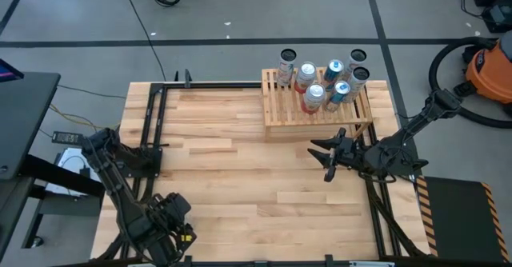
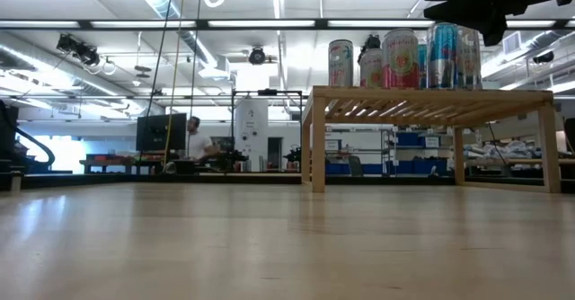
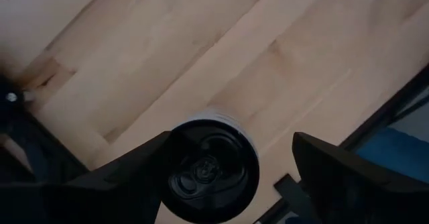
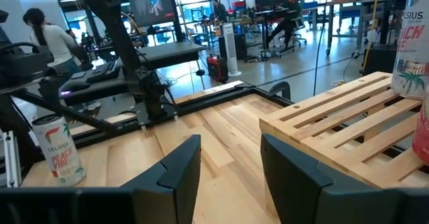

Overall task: Place canned beverage on shelf
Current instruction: Put the white-pink soda can on the shelf aligned with the other white-pink soda can

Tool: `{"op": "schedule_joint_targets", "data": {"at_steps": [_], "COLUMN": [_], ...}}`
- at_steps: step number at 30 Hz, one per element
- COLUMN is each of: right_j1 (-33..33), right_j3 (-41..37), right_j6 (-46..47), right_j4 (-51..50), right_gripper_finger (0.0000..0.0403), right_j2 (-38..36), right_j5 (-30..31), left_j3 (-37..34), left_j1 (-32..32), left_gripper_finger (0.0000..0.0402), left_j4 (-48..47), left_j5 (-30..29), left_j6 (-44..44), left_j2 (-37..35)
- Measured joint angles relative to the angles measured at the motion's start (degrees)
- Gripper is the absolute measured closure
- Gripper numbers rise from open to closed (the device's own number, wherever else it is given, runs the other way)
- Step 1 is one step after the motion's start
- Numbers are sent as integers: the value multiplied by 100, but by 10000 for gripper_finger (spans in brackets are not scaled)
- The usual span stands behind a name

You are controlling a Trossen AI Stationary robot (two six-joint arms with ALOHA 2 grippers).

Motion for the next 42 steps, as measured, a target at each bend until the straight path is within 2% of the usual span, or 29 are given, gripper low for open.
{"op": "schedule_joint_targets", "data": {"at_steps": [20,31,42], "right_j1": [0,2,2], "right_j3": [0,0,0], "right_j6": [-1,-2,-1], "right_j4": [0,0,0], "right_gripper_finger": [238,238,238], "right_j2": [0,0,0], "right_j5": [0,0,0], "left_j3": [185,438,428], "left_j1": [0,-36,-37], "left_gripper_finger": [86,86,86], "left_j4": [401,-312,-287], "left_j5": [92,149,180], "left_j6": [84,-16,-28], "left_j2": [16,12,158]}}
